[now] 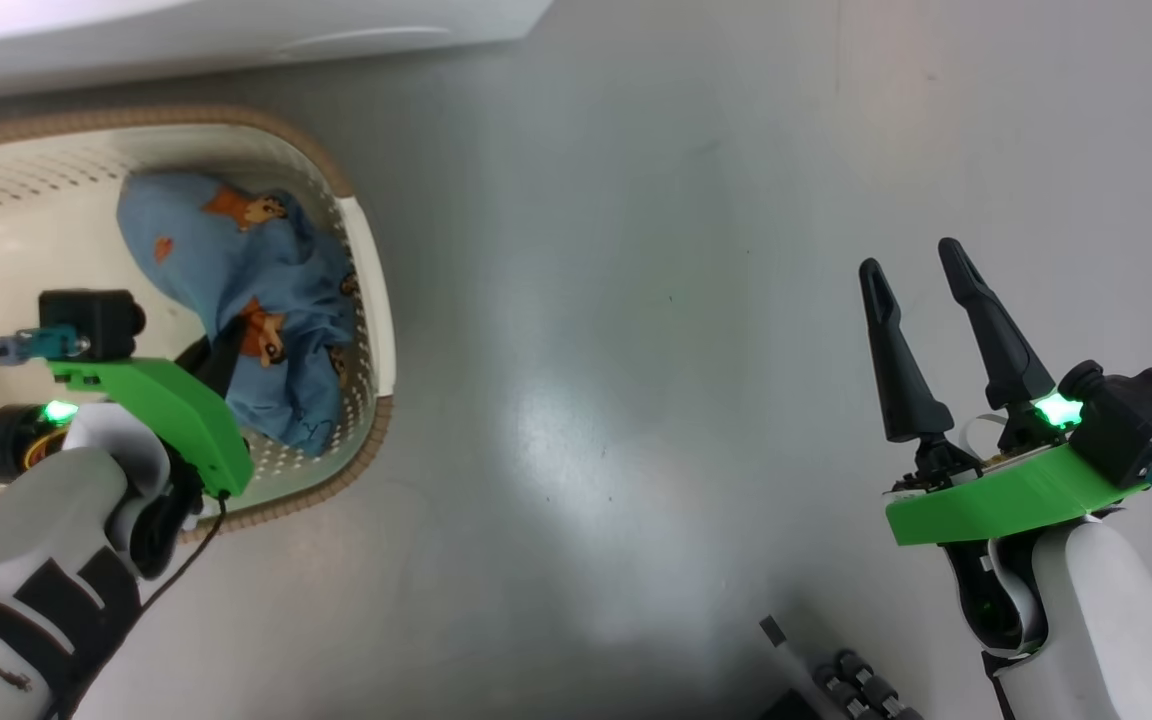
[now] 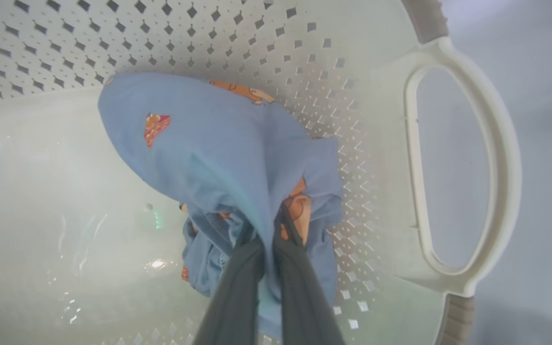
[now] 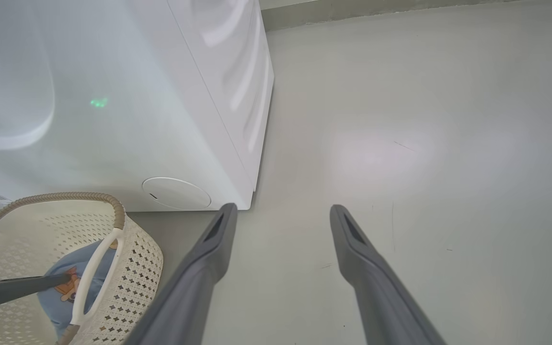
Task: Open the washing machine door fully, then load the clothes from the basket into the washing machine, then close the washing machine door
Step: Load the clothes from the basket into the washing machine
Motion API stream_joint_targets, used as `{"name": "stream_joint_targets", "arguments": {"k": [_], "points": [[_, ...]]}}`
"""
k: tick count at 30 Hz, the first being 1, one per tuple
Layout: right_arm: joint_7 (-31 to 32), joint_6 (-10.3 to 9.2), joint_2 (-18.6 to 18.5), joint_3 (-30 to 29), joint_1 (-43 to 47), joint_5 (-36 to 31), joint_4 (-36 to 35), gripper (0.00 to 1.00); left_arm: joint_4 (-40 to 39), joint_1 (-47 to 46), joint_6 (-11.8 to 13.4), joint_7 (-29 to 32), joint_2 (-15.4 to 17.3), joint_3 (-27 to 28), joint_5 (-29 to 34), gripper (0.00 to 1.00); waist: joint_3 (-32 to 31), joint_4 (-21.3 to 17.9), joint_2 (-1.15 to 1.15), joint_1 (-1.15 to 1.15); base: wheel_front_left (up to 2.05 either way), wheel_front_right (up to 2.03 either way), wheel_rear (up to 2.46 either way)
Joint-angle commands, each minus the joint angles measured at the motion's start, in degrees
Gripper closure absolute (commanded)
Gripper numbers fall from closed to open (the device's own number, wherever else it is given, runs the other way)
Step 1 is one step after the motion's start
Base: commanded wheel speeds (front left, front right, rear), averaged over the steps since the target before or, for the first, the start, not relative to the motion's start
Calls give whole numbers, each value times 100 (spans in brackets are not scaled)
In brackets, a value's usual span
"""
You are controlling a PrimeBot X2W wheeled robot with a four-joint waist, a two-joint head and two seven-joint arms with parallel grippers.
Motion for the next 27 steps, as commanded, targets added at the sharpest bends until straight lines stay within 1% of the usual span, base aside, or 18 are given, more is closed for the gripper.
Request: {"name": "stream_joint_targets", "arguments": {"k": [1,4,6,7,9,10,14,15,16,27], "points": [[-27,16,-38,80,140,-65,-75,0,19,75,-9,-71,145,161,-91,100,-138,93,0,0,0,0,0],[-27,16,-52,47,153,-57,-35,0,66,131,-9,-82,132,442,-130,100,-308,170,0,0,0,0,0],[-27,16,-65,26,173,-51,-8,0,73,230,-9,-84,124,703,-35,100,-441,216,0,0,0,0,0],[-27,16,-65,26,173,-51,-8,0,73,230,-9,-84,124,703,-35,100,-441,216,0,0,0,0,0],[-27,16,-79,0,205,-40,26,0,79,363,-9,-84,116,976,101,100,-588,267,0,0,0,0,0],[-27,16,-99,-12,247,-31,56,0,77,502,-9,-85,97,1311,272,100,-751,320,0,0,0,0,0],[-27,16,-141,-53,356,-3,113,0,-8,842,-9,-85,38,1973,680,100,-1092,421,0,0,0,0,0],[-27,16,-141,-53,356,-3,113,0,-8,842,-9,-85,38,1973,680,100,-1092,421,0,0,0,0,0],[-27,16,-165,-65,413,15,143,0,-86,1024,-9,-85,20,2301,891,100,-1251,464,0,0,0,0,0],[-27,16,-265,-118,718,97,274,0,-827,1950,-9,-86,-93,4049,2202,100,-1912,644,0,0,0,0,0]]}}
